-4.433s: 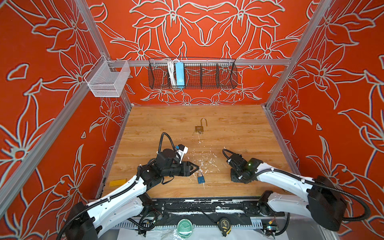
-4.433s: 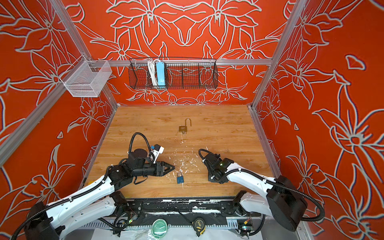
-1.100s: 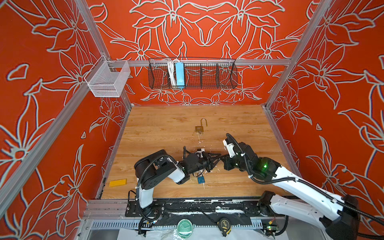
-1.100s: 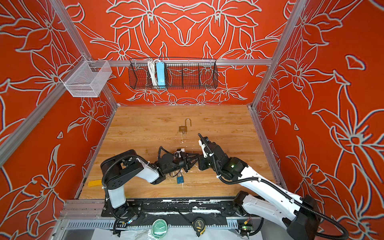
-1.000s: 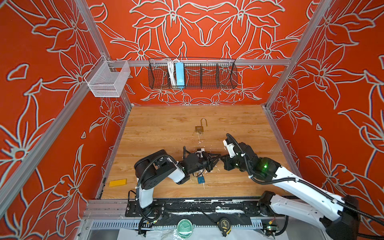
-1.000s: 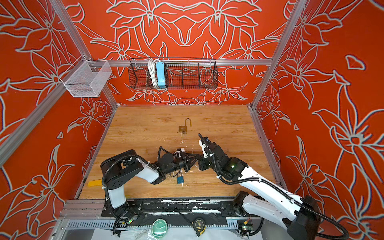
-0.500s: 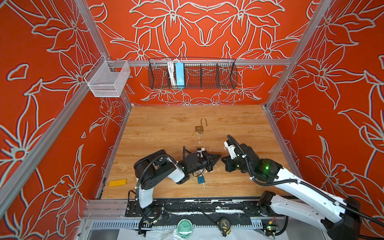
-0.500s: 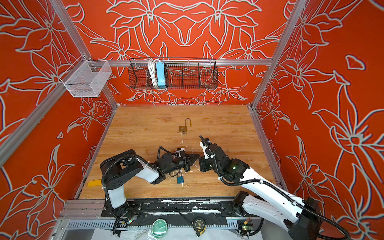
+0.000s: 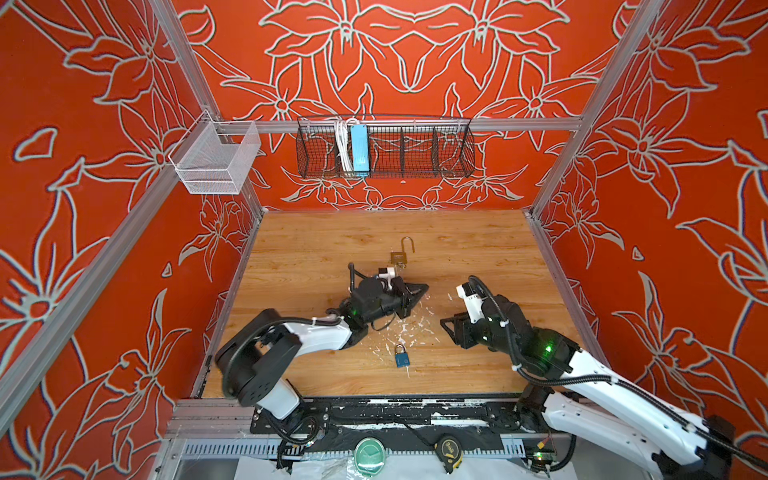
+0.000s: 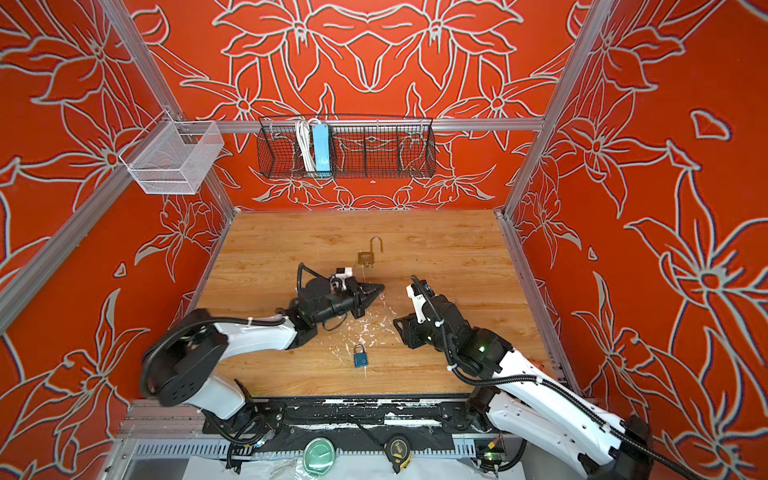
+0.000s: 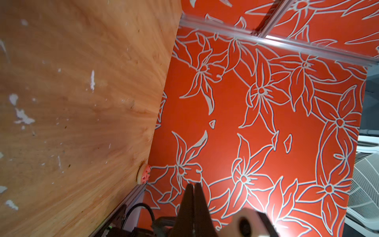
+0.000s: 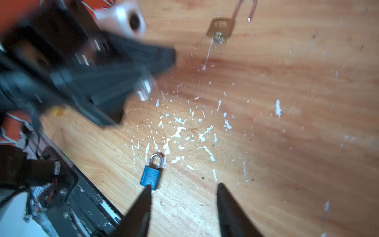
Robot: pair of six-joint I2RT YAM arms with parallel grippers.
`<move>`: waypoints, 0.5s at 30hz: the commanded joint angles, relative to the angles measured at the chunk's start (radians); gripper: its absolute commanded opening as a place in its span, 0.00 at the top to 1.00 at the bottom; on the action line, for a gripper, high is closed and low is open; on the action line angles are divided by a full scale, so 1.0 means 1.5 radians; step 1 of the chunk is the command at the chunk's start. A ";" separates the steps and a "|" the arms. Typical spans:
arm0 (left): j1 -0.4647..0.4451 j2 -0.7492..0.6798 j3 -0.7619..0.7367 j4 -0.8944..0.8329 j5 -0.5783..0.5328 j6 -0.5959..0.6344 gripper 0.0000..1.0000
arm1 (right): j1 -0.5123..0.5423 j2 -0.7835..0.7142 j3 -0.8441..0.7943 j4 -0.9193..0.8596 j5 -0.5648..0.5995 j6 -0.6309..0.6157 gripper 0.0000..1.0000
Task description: Unlock with the key
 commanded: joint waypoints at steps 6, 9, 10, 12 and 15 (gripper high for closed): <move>0.011 -0.180 0.172 -0.573 -0.121 0.540 1.00 | 0.003 -0.090 -0.034 0.045 -0.003 0.009 0.26; 0.011 -0.197 0.183 -0.603 -0.107 0.687 1.00 | 0.001 -0.103 -0.051 0.130 -0.063 -0.006 0.18; 0.011 -0.205 0.185 -0.610 -0.106 0.731 1.00 | 0.001 -0.104 -0.057 0.159 -0.087 -0.011 0.17; 0.011 -0.229 0.172 -0.593 -0.081 0.819 1.00 | 0.001 -0.102 -0.064 0.224 -0.126 -0.018 0.14; 0.011 -0.282 0.110 -0.502 -0.017 0.912 1.00 | 0.001 -0.094 -0.076 0.308 -0.164 -0.022 0.12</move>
